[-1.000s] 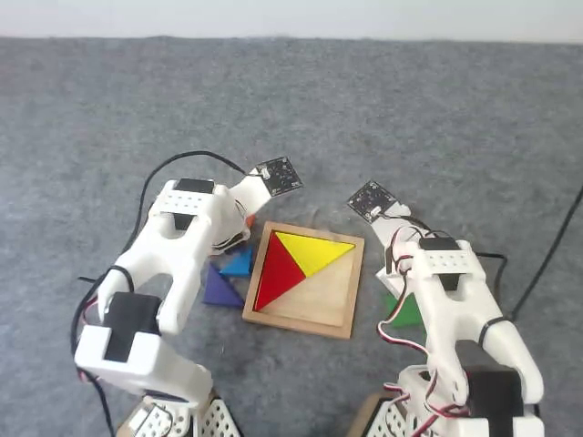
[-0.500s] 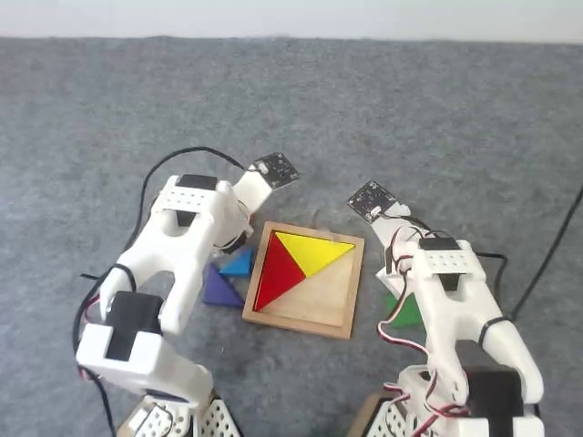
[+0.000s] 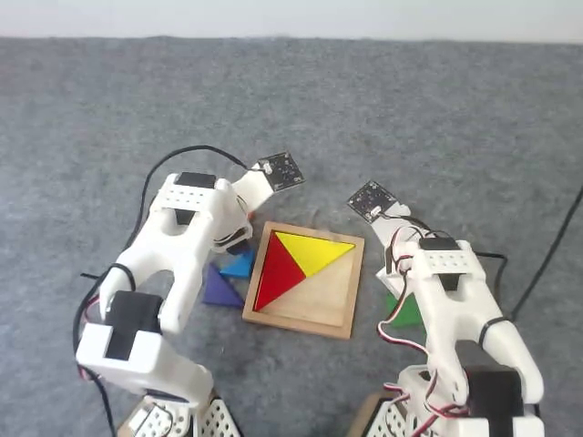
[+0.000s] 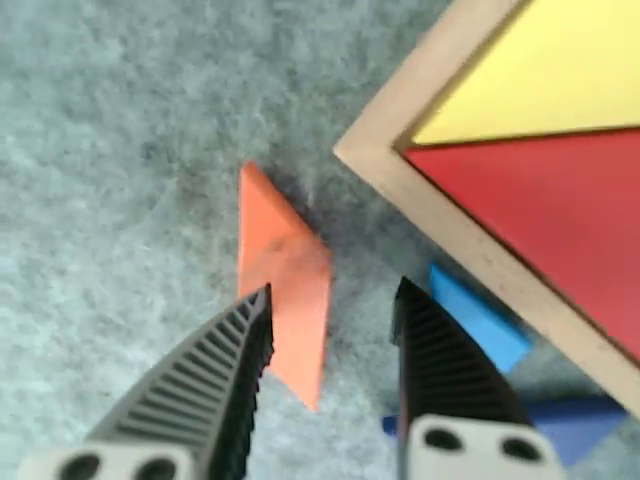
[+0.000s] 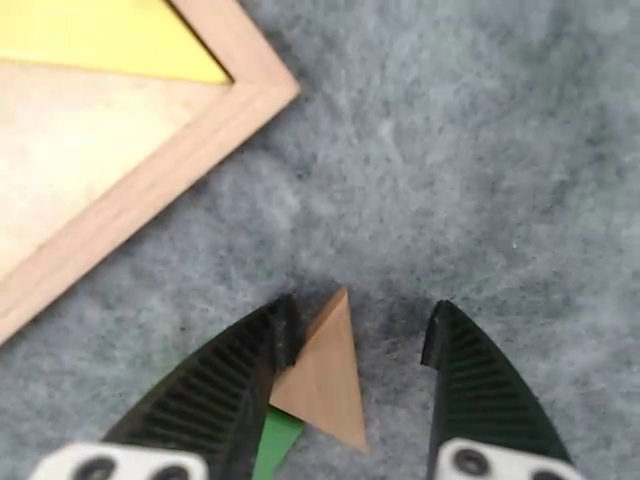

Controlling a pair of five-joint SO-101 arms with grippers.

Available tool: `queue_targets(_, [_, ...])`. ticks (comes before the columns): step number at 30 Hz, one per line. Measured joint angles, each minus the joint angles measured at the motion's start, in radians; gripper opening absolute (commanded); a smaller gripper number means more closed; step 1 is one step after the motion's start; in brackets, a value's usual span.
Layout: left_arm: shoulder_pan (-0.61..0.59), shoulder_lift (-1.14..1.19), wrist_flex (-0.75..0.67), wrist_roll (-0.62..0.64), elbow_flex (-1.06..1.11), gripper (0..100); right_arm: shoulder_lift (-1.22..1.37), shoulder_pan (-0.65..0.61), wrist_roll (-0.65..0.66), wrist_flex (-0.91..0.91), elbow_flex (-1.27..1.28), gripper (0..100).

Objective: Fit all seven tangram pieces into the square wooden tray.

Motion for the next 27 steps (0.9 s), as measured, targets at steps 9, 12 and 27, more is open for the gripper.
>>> queue_targets(9, [-0.031, 0.222, 0.123, 0.0, -0.253, 18, 0.0, 0.0, 0.0, 0.0, 0.0, 22.6])
queue_targets(12, [-0.034, 0.27, 0.18, -0.003, -0.324, 13, 0.0, 0.0, 0.0, 0.0, 0.0, 22.6])
queue_targets(27, [-0.046, 0.267, 0.368, -0.06, -0.427, 4, 0.0, 0.0, 0.0, 0.0, 0.0, 22.6])
